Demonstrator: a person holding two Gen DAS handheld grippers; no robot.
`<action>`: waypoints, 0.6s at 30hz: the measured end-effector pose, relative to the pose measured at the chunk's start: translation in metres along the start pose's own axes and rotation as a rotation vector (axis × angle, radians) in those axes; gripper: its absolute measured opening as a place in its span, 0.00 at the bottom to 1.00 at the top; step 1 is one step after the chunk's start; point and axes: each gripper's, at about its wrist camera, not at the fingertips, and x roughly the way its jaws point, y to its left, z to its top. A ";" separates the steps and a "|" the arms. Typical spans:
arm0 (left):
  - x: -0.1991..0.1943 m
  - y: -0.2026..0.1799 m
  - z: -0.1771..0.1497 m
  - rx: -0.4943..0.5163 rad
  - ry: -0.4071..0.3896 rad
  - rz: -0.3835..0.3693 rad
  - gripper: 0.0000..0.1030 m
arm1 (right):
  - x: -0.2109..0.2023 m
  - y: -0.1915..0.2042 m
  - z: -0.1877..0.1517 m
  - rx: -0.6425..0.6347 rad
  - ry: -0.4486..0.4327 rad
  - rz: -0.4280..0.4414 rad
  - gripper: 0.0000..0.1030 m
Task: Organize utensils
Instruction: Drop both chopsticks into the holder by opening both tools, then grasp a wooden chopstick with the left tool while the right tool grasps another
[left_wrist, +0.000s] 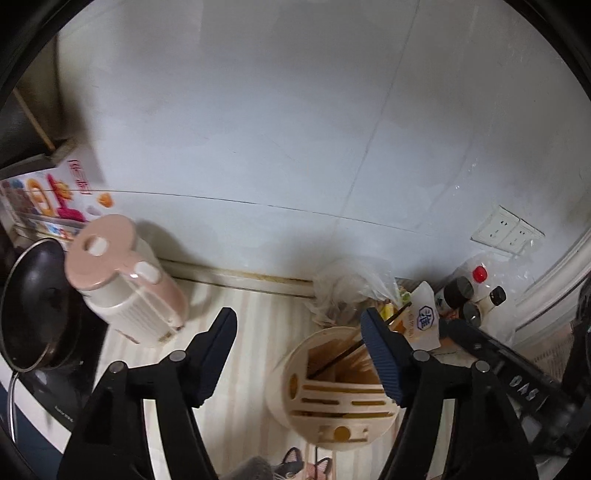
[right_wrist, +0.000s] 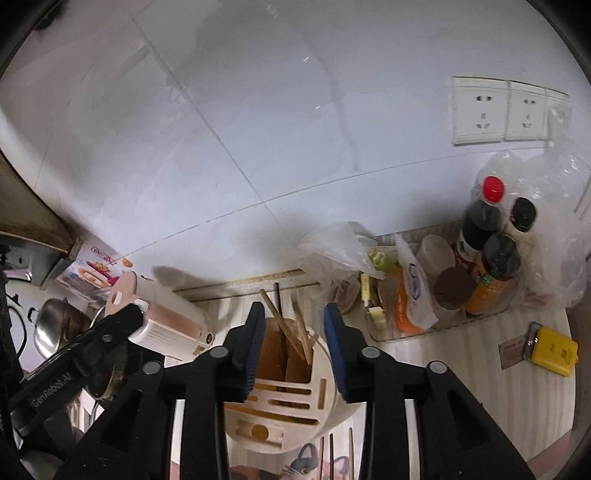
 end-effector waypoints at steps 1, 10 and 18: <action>-0.004 0.003 -0.004 -0.007 -0.003 0.004 0.76 | -0.005 -0.002 -0.002 0.004 -0.003 -0.006 0.43; -0.009 0.012 -0.063 0.002 -0.007 0.085 1.00 | -0.049 -0.049 -0.049 0.036 -0.030 -0.088 0.78; 0.054 -0.002 -0.158 0.094 0.194 0.180 1.00 | -0.010 -0.127 -0.127 0.106 0.174 -0.227 0.75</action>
